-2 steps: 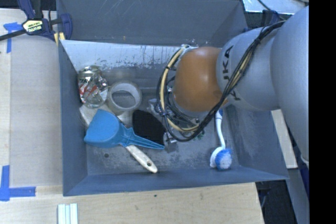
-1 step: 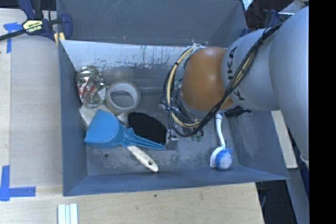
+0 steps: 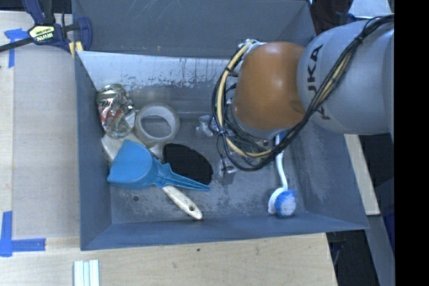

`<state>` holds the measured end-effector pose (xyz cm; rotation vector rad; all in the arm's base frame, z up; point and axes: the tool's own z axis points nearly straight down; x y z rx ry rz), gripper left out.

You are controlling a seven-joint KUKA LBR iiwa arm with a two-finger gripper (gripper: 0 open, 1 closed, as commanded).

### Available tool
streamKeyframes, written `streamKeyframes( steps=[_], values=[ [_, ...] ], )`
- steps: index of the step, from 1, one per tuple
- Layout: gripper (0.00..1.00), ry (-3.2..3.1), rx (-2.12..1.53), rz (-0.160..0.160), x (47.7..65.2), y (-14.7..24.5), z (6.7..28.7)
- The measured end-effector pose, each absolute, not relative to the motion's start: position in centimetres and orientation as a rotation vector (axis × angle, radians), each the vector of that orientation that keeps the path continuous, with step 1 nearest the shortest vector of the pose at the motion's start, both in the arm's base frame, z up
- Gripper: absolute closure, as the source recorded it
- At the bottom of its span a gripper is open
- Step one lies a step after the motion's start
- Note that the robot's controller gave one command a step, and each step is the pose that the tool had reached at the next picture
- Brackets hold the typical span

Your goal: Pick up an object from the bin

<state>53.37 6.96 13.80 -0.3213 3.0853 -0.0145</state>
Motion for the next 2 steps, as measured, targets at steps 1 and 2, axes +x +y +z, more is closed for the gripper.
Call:
streamKeyframes(
  steps=[1,2],
  values=[
    [0.00,3.102,-0.019,-0.012,54.1,6.2,14.6],
    [0.00,3.060,-0.464,-0.017,54.6,10.8,14.2]
  ],
)
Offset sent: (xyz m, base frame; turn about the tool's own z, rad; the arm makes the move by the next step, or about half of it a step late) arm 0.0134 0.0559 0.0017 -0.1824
